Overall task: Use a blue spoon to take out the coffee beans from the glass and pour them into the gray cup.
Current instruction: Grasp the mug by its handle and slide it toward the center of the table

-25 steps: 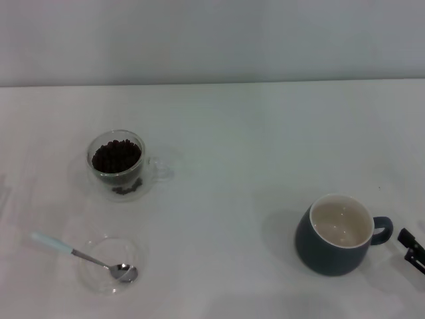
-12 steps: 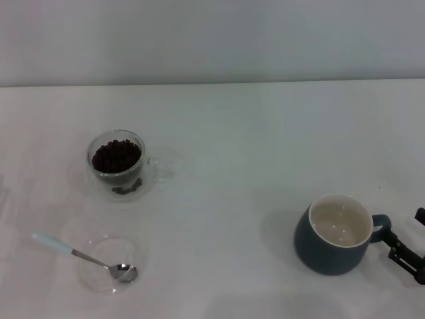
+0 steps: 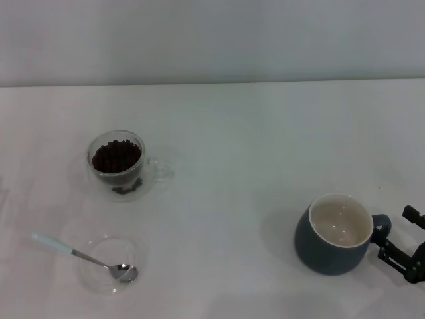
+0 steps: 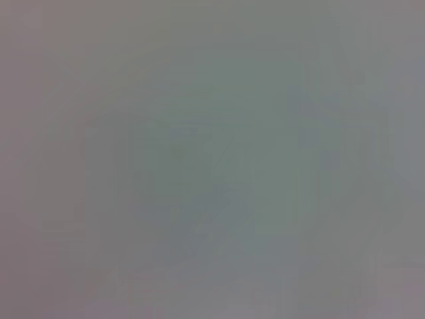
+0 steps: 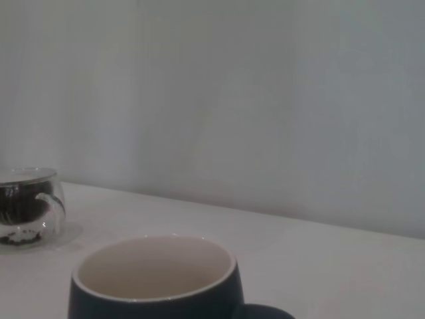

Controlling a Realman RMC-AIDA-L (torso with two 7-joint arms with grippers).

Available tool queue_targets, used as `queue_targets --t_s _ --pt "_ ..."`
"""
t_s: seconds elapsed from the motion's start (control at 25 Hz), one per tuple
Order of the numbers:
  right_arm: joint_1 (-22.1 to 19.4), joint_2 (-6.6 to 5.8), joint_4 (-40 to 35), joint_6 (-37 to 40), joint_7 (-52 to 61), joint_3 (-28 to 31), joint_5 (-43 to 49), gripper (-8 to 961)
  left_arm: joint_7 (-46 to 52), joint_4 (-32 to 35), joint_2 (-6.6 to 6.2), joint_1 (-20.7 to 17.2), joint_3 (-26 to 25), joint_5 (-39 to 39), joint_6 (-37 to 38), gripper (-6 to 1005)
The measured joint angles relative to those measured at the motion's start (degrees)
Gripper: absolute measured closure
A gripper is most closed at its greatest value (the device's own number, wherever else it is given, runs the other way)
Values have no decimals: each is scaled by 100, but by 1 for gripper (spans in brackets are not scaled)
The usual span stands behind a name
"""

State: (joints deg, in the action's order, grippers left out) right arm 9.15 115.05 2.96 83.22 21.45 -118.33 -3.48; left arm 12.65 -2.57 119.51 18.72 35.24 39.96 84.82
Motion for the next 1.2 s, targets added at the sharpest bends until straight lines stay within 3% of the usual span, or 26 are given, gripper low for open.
queue_targets --t_s 0.6,0.8,1.2 --pt "154 3 -89 -86 -12 -43 -3 143 0 -24 -5 -1 0 12 17 107" --pt "168 8 -200 -272 -19 -49 -3 302 0 -27 -7 -10 0 12 18 107" --pt "165 8 -397 -640 -86 -46 -3 434 -3 -30 -12 -27 0 22 18 107"
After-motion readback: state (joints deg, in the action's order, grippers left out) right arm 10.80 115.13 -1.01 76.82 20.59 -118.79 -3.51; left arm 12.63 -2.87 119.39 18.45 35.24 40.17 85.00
